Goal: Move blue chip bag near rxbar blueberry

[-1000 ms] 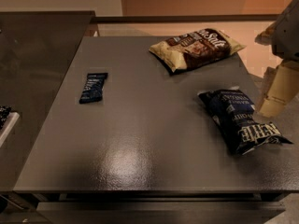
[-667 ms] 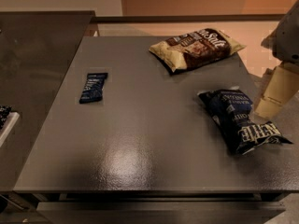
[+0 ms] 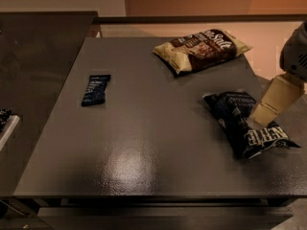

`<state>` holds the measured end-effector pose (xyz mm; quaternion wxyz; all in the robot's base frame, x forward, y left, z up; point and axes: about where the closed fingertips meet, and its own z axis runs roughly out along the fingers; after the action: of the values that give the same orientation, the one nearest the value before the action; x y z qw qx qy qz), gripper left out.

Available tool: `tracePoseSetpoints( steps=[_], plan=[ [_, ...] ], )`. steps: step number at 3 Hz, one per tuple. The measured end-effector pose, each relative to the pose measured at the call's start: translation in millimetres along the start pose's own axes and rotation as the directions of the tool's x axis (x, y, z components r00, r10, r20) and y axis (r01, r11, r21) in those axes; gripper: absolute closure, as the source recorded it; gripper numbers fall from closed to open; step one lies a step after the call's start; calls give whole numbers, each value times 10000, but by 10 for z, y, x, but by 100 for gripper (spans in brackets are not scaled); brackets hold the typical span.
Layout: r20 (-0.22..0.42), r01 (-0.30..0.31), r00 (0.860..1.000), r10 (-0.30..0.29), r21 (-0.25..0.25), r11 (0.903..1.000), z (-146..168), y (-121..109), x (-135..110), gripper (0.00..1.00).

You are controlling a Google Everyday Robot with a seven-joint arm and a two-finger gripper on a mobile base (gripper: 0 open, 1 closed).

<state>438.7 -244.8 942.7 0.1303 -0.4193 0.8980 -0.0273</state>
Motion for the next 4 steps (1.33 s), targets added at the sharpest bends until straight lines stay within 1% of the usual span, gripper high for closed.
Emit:
tracePoseSetpoints(
  steps=[1,2,3,4],
  plan=[
    [-341,-1362,9902,1356,-174,9905,146,13,122,0],
    [-731,-2403,9688,2366,-466,9696,326,52,218,0],
    [-1160,-3056,9481,2960,-757,9491,512,123,253,0],
    [-1524,-3413,9332,3253,-934,9353,662,162,258,0]
  ],
)
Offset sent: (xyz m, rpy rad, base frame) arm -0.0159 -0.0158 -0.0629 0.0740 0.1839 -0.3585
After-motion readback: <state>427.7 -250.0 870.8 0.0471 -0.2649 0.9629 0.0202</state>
